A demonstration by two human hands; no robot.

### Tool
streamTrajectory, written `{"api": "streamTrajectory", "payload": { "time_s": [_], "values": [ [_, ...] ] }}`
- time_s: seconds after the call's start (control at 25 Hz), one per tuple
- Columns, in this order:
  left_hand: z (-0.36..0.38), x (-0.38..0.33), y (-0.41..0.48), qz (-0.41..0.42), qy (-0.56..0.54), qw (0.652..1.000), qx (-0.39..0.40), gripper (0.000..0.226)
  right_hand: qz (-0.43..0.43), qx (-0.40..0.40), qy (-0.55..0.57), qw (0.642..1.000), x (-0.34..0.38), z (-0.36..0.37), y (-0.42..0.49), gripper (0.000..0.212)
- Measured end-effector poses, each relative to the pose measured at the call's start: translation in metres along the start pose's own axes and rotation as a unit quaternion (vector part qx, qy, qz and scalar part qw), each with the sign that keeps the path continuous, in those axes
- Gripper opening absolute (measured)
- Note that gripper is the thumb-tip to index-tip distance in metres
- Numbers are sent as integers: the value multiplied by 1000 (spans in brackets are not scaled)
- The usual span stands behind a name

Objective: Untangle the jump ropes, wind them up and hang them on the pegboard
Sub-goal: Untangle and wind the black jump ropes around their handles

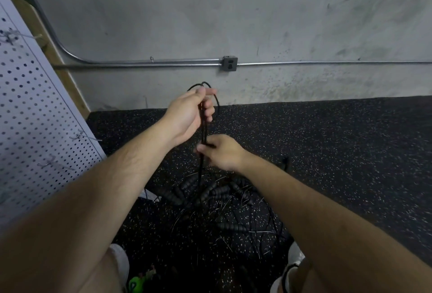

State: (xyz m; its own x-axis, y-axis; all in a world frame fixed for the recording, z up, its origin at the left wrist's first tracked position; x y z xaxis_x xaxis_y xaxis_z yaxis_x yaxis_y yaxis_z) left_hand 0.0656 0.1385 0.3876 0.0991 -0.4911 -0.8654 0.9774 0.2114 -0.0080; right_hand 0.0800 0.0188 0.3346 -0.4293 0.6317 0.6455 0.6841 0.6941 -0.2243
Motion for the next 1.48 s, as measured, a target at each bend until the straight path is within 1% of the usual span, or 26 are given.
{"api": "streamTrajectory", "payload": {
  "time_s": [0.08,0.12,0.16,0.2,0.24,0.28,0.32,0.36,0.4,0.48,0.52,0.6,0.68,0.72,0.76,0.84,0.92,1.0,1.08,1.16,1.2,1.24,1.32,1.36,1.4,1.48],
  "values": [
    [-11,2,2,11,87,996,-13,55,0,-83,69,994,9,-17,4,18],
    [-18,5,1,-6,117,993,1,66,-11,-124,89,988,14,-31,3,16],
    [-24,12,1,-37,127,991,16,69,-20,-163,104,981,20,-45,2,17],
    [-27,20,-3,-78,133,988,31,62,-27,-197,124,972,25,-58,1,18],
    [-32,30,-5,-104,165,979,55,49,-35,-220,151,963,29,-70,1,19],
    [-32,34,-14,-110,243,961,77,35,-43,-234,186,953,31,-79,2,20],
    [-32,38,-20,-90,313,941,94,27,-51,-239,219,945,31,-84,3,20],
    [-30,39,-25,-63,356,927,100,24,-56,-235,244,939,30,-87,5,22],
    [-29,36,-24,-35,364,927,87,25,-55,-220,254,940,27,-87,6,24],
    [-23,22,-20,19,345,937,46,26,-38,-157,229,960,17,-77,8,24],
    [-21,14,-17,44,331,942,29,26,-27,-113,190,975,11,-68,7,25],
    [-13,0,-12,70,302,951,1,27,-11,-23,67,997,4,-46,2,29],
    [-6,-9,-12,89,262,961,-4,26,-12,34,-15,999,-1,-25,0,23],
    [-3,-13,-12,100,243,965,0,26,-16,33,-31,999,-3,-19,2,17],
    [-1,-17,-12,108,223,969,2,26,-16,14,-36,999,-3,-16,5,14],
    [-3,-21,-12,106,189,976,2,27,-20,-53,-29,998,-3,-22,10,15],
    [-11,-18,-13,76,173,982,8,31,-58,-124,-20,990,6,-36,11,13],
    [-21,-9,-17,31,173,984,19,25,-92,-191,14,977,19,-54,9,14],
    [-27,2,-21,-7,228,973,49,21,-97,-241,76,963,28,-71,9,13],
    [-27,15,-26,-32,324,941,93,23,-103,-254,122,954,36,-81,9,8],
    [-25,20,-27,-28,365,925,100,20,-107,-259,133,951,38,-84,8,8],
    [-22,20,-27,-12,386,918,92,16,-107,-265,147,947,37,-86,7,10],
    [-16,13,-22,26,369,928,42,15,-83,-265,174,945,28,-87,4,17],
    [-15,7,-20,49,346,937,18,15,-61,-242,172,953,21,-85,3,19],
    [-14,0,-17,69,322,944,2,16,-43,-197,144,969,14,-79,2,21],
    [-14,-11,-11,87,265,960,-10,16,-39,-58,20,997,5,-53,-1,25]
  ]
}}
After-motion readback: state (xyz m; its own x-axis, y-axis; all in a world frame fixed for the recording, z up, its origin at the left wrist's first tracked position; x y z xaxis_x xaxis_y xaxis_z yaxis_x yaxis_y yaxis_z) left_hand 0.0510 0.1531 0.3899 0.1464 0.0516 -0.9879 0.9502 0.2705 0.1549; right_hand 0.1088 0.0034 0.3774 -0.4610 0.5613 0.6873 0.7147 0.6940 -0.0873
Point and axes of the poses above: each hand's wrist, its own y-axis towards the middle knuckle, its own z-axis out of the palm, x = y × z, the point moved 3 cm from there along y, towards the middle knuckle, and after that the axes turned 15 degrees about -y, right-handed, at the moved point
